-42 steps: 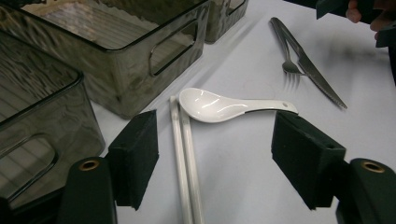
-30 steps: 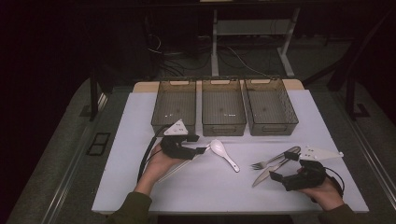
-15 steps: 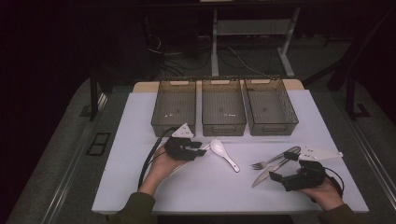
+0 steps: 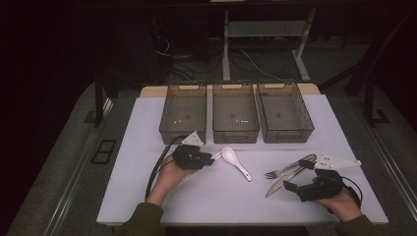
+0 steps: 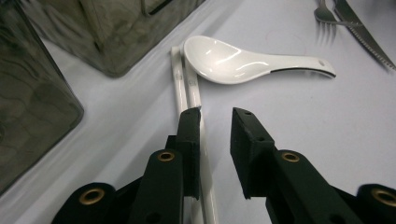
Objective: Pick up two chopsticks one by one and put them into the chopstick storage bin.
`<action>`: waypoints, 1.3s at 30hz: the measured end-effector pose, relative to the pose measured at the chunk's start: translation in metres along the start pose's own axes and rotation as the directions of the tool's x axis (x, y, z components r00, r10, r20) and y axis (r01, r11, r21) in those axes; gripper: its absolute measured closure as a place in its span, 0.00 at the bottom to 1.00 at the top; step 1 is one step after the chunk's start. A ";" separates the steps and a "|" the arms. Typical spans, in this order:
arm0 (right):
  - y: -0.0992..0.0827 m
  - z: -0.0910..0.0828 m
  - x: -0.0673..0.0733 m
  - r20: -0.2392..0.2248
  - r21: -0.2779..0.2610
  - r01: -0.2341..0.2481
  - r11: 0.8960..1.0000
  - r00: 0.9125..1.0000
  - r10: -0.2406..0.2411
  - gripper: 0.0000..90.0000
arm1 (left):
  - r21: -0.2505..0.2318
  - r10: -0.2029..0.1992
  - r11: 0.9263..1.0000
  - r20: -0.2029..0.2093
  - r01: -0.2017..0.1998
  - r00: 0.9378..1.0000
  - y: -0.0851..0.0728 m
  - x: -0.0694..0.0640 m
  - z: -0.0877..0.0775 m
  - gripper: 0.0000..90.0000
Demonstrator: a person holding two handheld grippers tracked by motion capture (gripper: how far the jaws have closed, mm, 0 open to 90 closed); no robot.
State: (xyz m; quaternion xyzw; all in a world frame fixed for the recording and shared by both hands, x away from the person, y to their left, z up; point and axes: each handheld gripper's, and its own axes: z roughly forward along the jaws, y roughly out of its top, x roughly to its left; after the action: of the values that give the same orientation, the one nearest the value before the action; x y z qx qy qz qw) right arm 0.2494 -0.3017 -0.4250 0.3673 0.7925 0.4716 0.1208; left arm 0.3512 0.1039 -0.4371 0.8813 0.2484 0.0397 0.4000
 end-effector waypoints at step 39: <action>0.000 -0.001 0.000 0.003 0.000 -0.006 1.000 1.000 0.006 0.01 | 0.034 -0.019 0.999 -0.092 0.022 0.996 -0.011 0.005 0.005 0.92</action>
State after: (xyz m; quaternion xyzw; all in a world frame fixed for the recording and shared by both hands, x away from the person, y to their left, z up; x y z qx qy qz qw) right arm 0.2490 -0.3021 -0.4246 0.3701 0.7913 0.4716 0.1206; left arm 0.3527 0.1090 -0.4491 0.8829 0.2762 0.0717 0.3729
